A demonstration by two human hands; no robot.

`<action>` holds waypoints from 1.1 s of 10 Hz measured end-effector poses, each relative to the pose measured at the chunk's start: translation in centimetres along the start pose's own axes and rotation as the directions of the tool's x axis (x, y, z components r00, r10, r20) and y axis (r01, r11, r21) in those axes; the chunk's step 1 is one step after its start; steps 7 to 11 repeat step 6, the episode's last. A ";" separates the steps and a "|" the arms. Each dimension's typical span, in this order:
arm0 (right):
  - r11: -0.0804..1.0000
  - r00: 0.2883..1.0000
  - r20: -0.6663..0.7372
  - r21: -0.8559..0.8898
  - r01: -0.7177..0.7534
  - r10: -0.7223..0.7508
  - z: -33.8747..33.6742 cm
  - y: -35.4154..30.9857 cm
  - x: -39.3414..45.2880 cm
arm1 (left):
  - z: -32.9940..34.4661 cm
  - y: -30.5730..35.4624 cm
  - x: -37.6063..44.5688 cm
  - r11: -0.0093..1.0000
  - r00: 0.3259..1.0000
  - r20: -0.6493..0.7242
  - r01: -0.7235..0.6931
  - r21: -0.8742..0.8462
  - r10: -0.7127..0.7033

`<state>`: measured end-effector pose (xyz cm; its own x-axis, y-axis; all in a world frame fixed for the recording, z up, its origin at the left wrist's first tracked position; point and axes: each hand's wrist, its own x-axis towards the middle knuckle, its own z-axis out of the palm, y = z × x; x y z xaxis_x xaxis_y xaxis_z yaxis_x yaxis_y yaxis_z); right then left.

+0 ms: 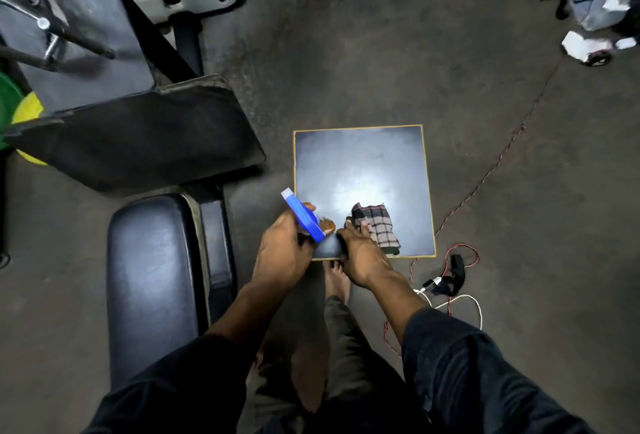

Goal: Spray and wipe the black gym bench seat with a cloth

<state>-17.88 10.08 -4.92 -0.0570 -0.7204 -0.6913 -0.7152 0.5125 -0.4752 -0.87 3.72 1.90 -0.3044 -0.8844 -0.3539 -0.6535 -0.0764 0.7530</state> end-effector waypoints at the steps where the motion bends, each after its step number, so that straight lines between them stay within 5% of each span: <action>1: 0.995 0.993 -0.119 0.100 0.004 0.008 0.3 -0.6 -0.3 | -0.1 0.0 -0.2 0.996 0.999 -0.014 -0.049 0.068 0.050; 3: 0.991 0.977 -0.214 0.126 0.049 -0.021 0.8 -0.5 -2.0 | -0.6 0.2 -0.3 0.995 0.999 0.003 -0.047 0.088 0.047; 6: 0.980 0.971 -0.136 -0.056 0.190 -0.196 2.3 0.4 -4.5 | -0.9 -0.4 -0.9 0.997 0.998 -0.044 0.045 0.069 -0.042; 11: 0.980 0.971 -0.136 -0.056 0.190 -0.196 2.3 0.4 -4.5 | -0.9 -0.4 -0.9 0.997 0.998 -0.044 0.045 0.069 -0.042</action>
